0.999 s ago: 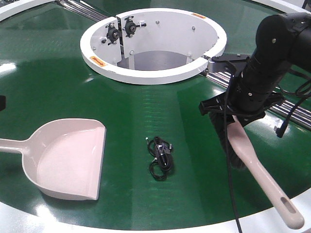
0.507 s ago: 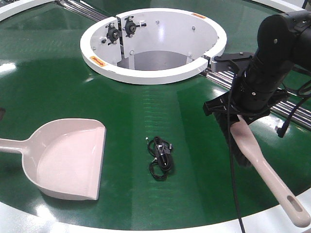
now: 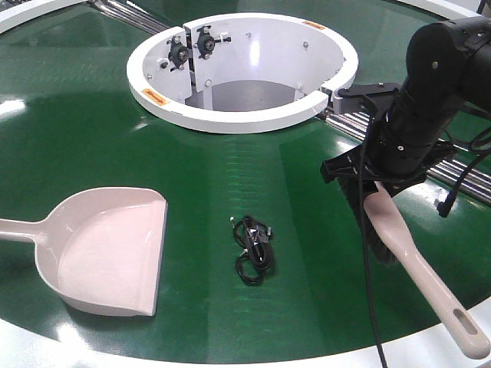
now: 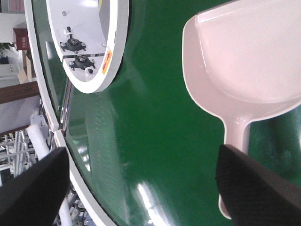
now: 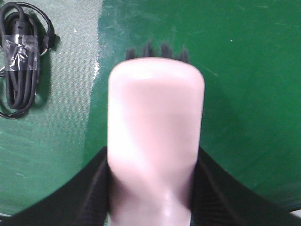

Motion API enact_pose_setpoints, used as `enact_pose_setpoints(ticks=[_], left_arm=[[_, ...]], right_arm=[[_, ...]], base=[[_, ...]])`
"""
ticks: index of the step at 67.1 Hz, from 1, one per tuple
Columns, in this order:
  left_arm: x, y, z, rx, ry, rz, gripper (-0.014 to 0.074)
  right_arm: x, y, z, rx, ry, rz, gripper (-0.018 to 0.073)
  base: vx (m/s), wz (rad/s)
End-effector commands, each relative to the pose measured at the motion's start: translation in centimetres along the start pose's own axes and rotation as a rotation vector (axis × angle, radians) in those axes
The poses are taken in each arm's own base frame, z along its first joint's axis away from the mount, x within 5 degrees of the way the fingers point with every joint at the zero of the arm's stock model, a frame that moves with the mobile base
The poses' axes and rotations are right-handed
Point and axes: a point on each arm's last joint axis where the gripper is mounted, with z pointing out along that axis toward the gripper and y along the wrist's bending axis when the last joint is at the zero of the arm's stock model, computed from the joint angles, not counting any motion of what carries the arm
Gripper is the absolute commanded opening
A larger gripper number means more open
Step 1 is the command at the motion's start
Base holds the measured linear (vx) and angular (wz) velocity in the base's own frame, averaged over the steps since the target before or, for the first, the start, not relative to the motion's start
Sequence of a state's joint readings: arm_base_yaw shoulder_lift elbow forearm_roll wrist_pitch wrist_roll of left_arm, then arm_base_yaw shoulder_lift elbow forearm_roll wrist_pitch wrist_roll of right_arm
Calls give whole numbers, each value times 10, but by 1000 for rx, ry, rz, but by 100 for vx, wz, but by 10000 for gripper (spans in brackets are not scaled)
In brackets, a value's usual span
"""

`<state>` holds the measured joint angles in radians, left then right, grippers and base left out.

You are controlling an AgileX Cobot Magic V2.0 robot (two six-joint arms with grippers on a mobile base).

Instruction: Clean and inspect green conveyor with broom and dustpan

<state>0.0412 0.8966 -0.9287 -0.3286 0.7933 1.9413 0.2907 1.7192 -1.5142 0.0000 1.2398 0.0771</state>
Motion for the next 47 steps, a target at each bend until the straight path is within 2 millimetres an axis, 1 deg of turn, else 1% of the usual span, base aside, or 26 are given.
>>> enact_pose_setpoints(ticks=[1,21,31,39,47], left_arm=[[-1,14,-8,-93,4,13,589],[-3,9,-8,-38,-19,7,589],[0,9,-1,-2,-11,14,589],[7,18,7,65,24,-16,589],[16,29,22,194,54,-78,589]], right_arm=[[6,-4,-25,13,-27,-6,-3],[6,-4,-25,13,-26,-6,-3],[6,-4,-25,13,-26,-6,-3],[6,-4,-25,13,-28,-5,-3],[6,-4,-25,12,-26,-5,-3]], base=[[0,0],[0,0],[0,0],[0,0],[0,0]])
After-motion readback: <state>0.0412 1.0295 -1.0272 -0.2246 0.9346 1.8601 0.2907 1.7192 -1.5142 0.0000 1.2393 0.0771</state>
